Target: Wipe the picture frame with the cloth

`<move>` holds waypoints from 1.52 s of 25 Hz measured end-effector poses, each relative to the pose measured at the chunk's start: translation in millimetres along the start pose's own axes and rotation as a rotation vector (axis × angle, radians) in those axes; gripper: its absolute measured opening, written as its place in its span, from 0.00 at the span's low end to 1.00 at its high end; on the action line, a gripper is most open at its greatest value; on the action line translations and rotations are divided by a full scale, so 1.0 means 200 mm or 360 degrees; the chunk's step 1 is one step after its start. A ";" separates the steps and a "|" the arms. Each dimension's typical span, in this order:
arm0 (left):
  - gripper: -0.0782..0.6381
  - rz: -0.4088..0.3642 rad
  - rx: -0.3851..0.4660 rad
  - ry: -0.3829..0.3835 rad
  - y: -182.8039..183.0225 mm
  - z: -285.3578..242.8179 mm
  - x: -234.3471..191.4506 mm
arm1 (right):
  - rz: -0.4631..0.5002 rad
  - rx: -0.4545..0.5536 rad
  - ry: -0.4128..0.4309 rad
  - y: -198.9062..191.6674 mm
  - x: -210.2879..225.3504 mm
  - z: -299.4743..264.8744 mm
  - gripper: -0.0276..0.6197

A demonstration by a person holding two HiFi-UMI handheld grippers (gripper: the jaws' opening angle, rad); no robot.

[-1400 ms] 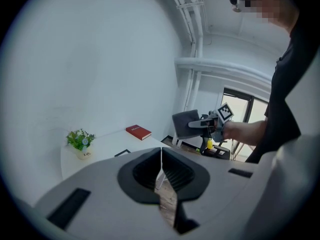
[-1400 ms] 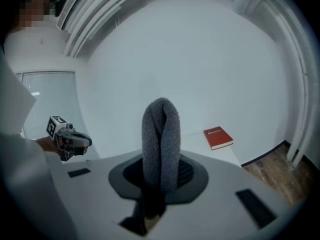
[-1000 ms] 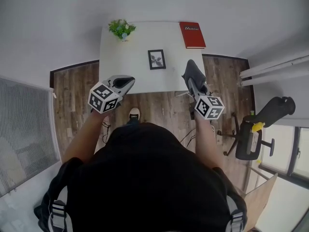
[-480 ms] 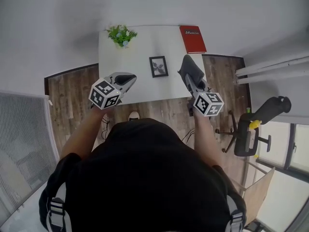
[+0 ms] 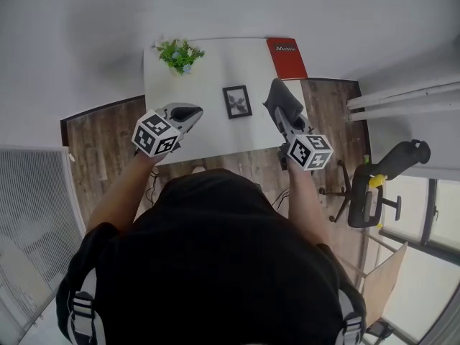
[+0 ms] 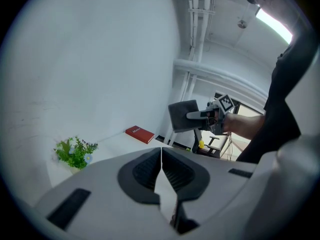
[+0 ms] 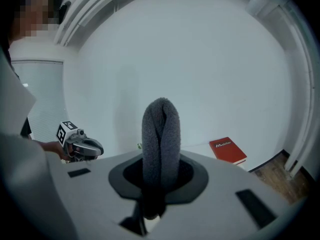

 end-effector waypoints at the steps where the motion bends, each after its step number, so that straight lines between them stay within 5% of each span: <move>1: 0.13 0.0006 -0.0001 0.0002 0.00 0.00 -0.01 | 0.0001 0.0000 0.0002 0.01 0.01 -0.01 0.12; 22: 0.13 0.0180 0.0054 0.0348 0.20 -0.25 -0.06 | 0.0217 -0.0088 0.0366 0.34 0.41 -0.41 0.12; 38: 0.13 0.0378 0.0077 0.0574 0.15 -0.40 -0.05 | 0.0350 -0.0268 0.0549 0.29 0.59 -0.68 0.12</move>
Point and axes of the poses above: the fingertips, and each gripper's own axes: z backward along the fingers, x to its right, y out of its top, the point moved 5 cm from there along z, backward along the fingers, and after that the axes turned 8 degrees about -x, right-handed, at the moved point
